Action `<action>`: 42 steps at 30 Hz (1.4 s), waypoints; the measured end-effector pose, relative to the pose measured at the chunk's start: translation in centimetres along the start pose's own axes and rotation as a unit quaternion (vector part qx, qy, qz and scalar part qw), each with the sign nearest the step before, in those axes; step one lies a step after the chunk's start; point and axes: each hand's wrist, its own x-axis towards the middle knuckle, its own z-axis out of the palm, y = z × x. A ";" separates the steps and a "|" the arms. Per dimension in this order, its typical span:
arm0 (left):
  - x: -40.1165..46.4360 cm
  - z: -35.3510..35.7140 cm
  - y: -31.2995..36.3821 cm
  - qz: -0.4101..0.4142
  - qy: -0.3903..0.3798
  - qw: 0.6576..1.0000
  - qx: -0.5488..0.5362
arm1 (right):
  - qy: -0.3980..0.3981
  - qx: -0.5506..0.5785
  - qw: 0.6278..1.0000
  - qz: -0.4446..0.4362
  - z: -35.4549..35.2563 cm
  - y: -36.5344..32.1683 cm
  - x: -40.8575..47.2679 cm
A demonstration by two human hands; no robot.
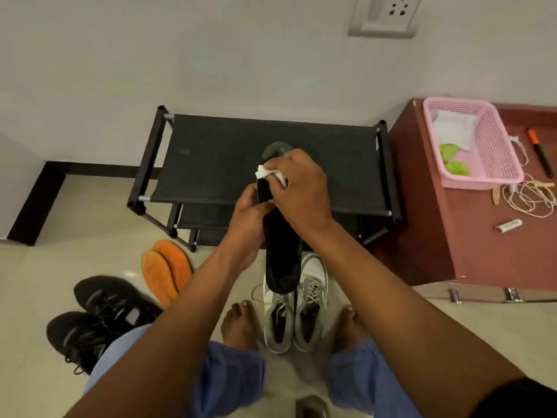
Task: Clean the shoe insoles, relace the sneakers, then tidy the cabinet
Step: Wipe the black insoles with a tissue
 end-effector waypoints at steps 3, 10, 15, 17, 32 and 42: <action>0.1 0.1 -0.1 0.000 -0.006 1.000 -0.007 | -0.003 -0.006 1.000 -0.012 -0.2 -0.1 -0.3; -0.4 0.3 -0.5 0.023 -0.010 0.999 0.032 | -0.041 -0.039 0.998 0.006 -1.1 0.0 -1.4; -1.0 0.6 -0.4 0.035 -0.007 0.999 0.036 | -0.050 -0.048 0.997 0.021 -1.8 0.1 -2.2; -1.1 0.7 -0.4 0.035 -0.015 0.998 0.042 | -0.050 -0.044 0.998 0.022 -1.9 0.0 -2.3; -1.1 0.8 -0.9 0.018 -0.074 0.994 0.080 | 0.054 -0.043 0.990 0.119 -3.3 2.2 -0.3; -0.6 0.2 -0.9 0.017 -0.045 0.997 0.063 | 0.013 -0.061 0.988 0.142 -3.3 3.1 -1.4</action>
